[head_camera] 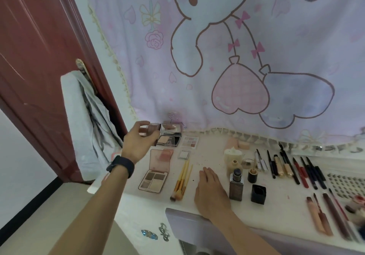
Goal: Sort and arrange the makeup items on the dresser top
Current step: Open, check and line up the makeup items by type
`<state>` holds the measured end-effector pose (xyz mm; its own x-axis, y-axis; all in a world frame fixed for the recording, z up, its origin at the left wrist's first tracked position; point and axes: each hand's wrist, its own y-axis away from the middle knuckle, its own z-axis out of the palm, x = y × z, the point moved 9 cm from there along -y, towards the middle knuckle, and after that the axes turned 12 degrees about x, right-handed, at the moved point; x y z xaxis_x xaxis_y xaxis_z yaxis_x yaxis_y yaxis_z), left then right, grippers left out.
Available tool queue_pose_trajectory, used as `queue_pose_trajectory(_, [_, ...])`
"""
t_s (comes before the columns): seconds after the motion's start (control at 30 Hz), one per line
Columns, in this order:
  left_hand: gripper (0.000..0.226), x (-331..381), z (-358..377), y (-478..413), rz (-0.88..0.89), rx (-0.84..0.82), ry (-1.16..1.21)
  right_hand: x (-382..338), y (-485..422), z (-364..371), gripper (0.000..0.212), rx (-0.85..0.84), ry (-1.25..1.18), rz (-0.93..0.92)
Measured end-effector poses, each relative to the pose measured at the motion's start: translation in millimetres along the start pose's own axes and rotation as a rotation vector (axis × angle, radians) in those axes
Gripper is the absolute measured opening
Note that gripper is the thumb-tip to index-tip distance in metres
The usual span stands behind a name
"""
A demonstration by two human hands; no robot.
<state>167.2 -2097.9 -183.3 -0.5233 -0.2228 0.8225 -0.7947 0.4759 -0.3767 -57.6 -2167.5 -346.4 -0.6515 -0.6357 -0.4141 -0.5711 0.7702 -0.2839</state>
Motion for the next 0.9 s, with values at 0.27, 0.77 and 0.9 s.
queue_pose_trajectory(0.27, [0.051,12.6,6.0,121.5,0.095,-0.196,0.086,-9.0,33.9,-57.4,0.028,0.304,-0.563,0.038])
queue_pose_trajectory(0.77, [0.081,22.2,67.6,269.8,0.384,-0.521,-0.131,73.7,137.0,-61.4,0.012,-0.077,-1.194,0.605])
queue_pose_trajectory(0.9, [0.081,15.7,75.0,279.8,0.176,-0.463,0.101,95.7,155.5,-59.0,0.012,-0.094,-1.459,0.811])
